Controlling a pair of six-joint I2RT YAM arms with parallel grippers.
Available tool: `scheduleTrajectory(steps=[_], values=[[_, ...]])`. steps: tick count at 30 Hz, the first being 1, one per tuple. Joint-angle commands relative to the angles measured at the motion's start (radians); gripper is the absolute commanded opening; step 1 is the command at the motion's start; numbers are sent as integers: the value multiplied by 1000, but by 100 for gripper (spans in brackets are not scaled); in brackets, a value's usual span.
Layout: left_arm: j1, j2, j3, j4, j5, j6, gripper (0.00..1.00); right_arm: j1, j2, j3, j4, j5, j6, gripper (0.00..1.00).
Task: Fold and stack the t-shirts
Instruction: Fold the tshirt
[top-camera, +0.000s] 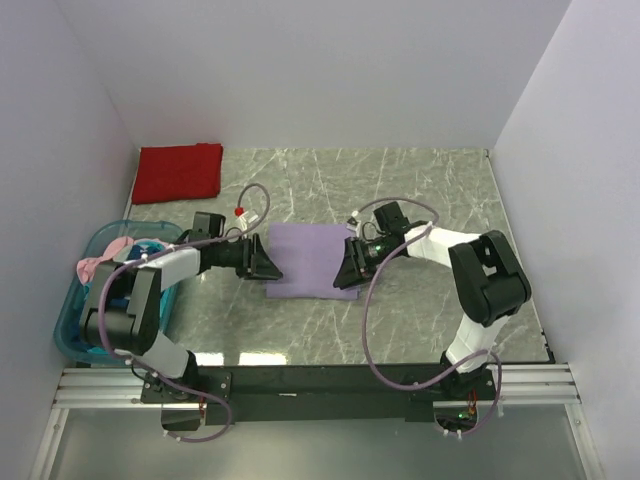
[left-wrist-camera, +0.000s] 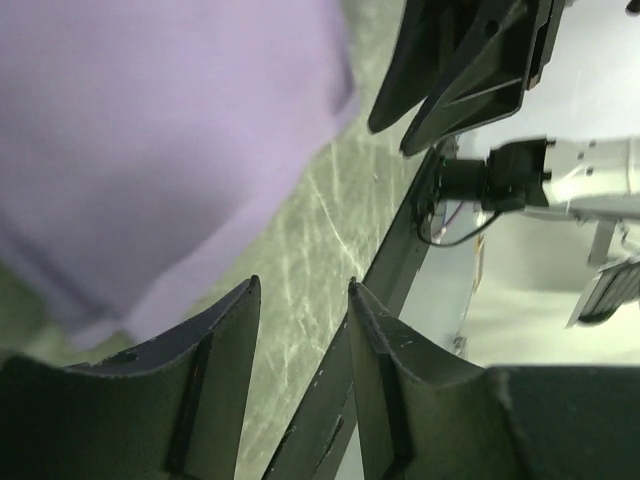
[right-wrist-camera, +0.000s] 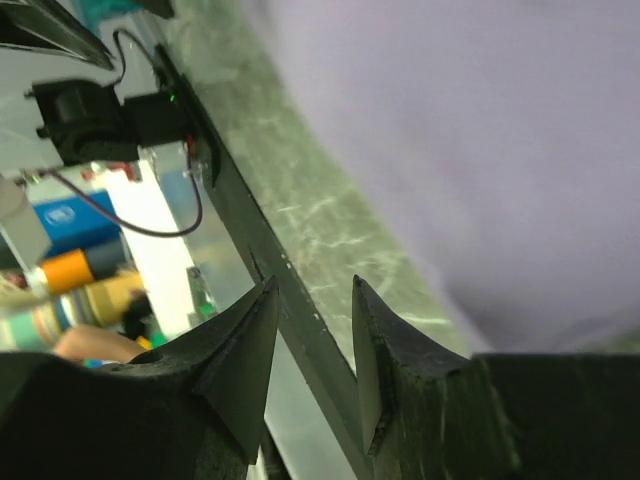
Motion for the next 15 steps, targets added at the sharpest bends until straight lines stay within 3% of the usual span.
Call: scheduleTrajectory(steps=[1, 5, 11, 15], values=[[-57, -28, -45, 12, 12, 18, 46, 84, -42, 18, -1, -2, -9, 43], [-78, 79, -79, 167, 3, -91, 45, 135, 41, 27, 65, 3, 13, 43], [-17, 262, -21, 138, -14, -78, 46, 80, 196, 49, 53, 12, -27, 42], [38, 251, -6, 52, -14, 4, 47, 2, 207, 41, -28, 43, -88, 42]])
